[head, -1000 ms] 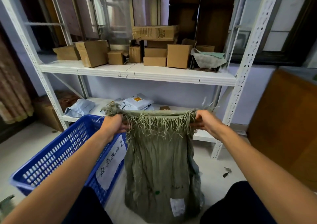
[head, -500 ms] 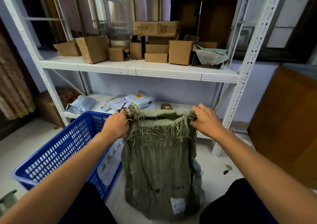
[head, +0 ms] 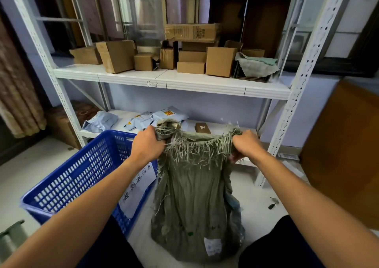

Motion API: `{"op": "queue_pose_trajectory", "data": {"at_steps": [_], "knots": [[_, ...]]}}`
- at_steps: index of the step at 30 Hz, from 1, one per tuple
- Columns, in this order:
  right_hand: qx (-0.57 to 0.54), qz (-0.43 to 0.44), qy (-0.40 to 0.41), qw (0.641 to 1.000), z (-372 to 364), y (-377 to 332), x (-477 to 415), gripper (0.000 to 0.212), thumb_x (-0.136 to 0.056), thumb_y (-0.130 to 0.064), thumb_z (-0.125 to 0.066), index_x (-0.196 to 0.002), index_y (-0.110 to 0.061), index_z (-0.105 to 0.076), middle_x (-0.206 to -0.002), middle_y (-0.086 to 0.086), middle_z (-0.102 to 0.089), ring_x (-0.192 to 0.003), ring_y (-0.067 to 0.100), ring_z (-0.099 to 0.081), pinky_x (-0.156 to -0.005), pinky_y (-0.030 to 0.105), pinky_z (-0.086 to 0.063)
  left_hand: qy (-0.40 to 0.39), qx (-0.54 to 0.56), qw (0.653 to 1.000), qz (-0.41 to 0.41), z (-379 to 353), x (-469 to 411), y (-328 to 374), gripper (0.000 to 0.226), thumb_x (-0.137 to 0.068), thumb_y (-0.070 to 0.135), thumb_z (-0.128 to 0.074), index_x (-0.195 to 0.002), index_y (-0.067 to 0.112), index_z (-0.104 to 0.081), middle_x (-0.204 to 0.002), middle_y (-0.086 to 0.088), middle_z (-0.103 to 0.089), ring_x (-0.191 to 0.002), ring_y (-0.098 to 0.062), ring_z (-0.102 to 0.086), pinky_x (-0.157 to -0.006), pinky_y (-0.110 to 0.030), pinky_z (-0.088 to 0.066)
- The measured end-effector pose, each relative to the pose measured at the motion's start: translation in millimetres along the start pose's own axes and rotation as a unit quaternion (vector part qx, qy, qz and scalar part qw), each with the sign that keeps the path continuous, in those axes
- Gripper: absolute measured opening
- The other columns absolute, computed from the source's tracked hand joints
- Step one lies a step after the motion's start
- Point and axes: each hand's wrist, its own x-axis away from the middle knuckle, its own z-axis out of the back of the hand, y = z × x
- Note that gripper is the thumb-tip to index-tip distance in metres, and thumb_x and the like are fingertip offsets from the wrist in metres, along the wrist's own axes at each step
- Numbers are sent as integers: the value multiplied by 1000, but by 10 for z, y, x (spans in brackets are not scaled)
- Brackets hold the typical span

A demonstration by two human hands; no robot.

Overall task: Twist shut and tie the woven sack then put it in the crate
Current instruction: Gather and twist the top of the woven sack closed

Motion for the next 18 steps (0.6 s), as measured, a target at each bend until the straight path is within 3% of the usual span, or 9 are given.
{"op": "queue_pose_trajectory", "data": {"at_steps": [3,5,8,10,12,14,16,18], "knots": [[-142,-24,-35,989,-14,-16,6,28,-87,2,-42,-93,7,-70,-70,23,-74,-61,38,-74,-59,42,-64,-28,130,989,66,-38,-33,24,19,-86,25,-59,-92,8,-66,-75,-10,-75,-61,-26,-71,-58,-38,-61],[-156,-27,-39,987,-35,-25,-21,28,-90,1,-39,-84,-2,-66,-60,13,-70,-53,29,-68,-54,33,-60,-67,265,952,139,-125,-127,-34,16,-84,10,-60,-92,-2,-65,-79,-21,-74,-55,-31,-72,-46,-38,-61],[-149,0,-82,985,-61,-32,-40,28,-91,-7,-41,-69,-16,-56,-52,0,-59,-52,21,-56,-61,31,-49,-61,372,907,186,-262,-237,-109,38,-63,21,-65,-96,2,-69,-95,-26,-75,-78,-39,-74,-61,-58,-63],[-122,32,-98,987,-86,-5,-46,21,-77,-5,-47,-63,-19,-48,-55,0,-51,-62,27,-49,-66,36,-44,-66,407,890,193,-178,-88,128,17,-81,12,-64,-96,5,-68,-84,-17,-73,-69,-27,-70,-57,-39,-64],[-57,64,-88,992,-108,30,-73,12,-69,-5,-49,-64,-15,-53,-69,7,-56,-74,34,-51,-76,42,-47,-83,360,914,166,-163,-26,258,9,-90,4,-59,-85,8,-65,-73,-9,-65,-64,-22,-61,-52,-26,-52],[70,106,-65,990,-129,82,-110,18,-84,-9,-50,-90,-7,-67,-90,16,-69,-87,36,-64,-84,43,-53,-72,243,961,110,-207,-73,232,15,-89,3,-56,-75,7,-62,-69,-9,-60,-67,-25,-56,-55,-28,-42],[170,130,-18,977,-123,109,-134,22,-93,-16,-51,-100,-5,-69,-96,16,-72,-90,34,-67,-82,40,-54,-65,121,988,66,-209,-102,188,14,-89,8,-55,-84,0,-64,-79,-16,-66,-77,-34,-61,-62,-33,-46],[218,158,7,963,-102,126,-146,22,-92,-23,-55,-93,-11,-73,-90,12,-75,-84,31,-69,-81,41,-57,-46,13,999,20,-190,-95,155,18,-90,12,-57,-91,-2,-67,-89,-21,-70,-84,-40,-64,-69,-40,-52]]}}
